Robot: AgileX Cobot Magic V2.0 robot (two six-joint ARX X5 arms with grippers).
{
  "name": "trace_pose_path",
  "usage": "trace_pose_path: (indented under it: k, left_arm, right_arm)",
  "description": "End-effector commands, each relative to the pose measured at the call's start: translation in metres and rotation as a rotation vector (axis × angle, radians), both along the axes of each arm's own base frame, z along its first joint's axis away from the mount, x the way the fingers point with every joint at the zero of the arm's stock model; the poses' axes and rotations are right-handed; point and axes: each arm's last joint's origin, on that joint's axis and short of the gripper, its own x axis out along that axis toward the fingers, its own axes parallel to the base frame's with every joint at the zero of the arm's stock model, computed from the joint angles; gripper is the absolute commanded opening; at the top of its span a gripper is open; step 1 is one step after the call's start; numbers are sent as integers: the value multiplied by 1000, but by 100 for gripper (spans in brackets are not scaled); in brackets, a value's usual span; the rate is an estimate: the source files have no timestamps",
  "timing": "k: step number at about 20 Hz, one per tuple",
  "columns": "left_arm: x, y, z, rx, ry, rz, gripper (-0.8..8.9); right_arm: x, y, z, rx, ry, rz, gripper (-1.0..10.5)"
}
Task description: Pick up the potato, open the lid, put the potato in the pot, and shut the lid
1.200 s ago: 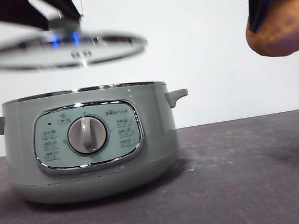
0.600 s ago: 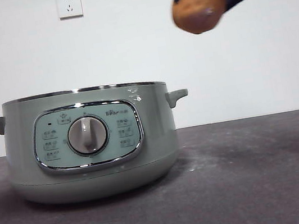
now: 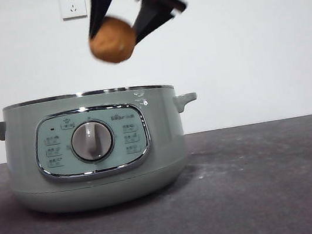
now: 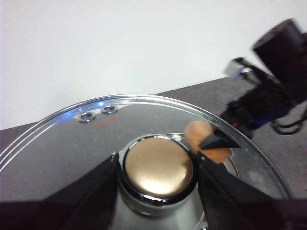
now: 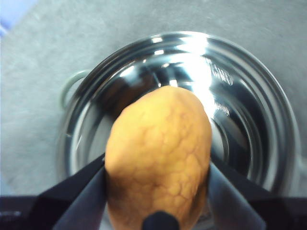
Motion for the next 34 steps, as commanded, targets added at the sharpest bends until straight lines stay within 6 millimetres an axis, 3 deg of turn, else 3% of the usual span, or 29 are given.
trace_pose_path:
  k: [1, 4, 9, 16, 17, 20, 22, 25, 29, 34]
  left_arm:
    - [-4, 2, 8, -39, -63, 3, -12]
    - [-4, 2, 8, -37, -59, 4, -12]
    - [-2, 2, 6, -21, -34, 23, -12]
    - [2, 0, 4, -7, -6, 22, -12]
    - [2, 0, 4, -4, -1, 23, -12]
    - [2, 0, 3, -2, 3, 23, -12]
    - [3, -1, 3, -1, 6, 23, -12]
    - [5, -2, 3, 2, 9, 23, -12]
    - [26, -12, 5, 13, 31, 22, -12]
    - [94, -47, -3, 57, 114, 20, -12]
  right_arm:
    - [17, 20, -17, -48, -6, 40, -11]
    - [32, 39, -39, -88, -1, 65, -11]
    - [33, 64, -78, -239, -38, 97, -11]
    - [34, 73, -111, -376, -32, 146, 3]
    - [34, 72, -111, -379, -30, 147, 47]
    - [34, 72, -111, -378, -29, 146, 371]
    - [34, 73, -110, -374, -32, 144, 446]
    - [30, 67, -89, -345, -56, 129, 442]
    - [5, 40, -23, -284, -92, 91, 441]
    - [-41, -28, 65, -203, -136, 12, 437]
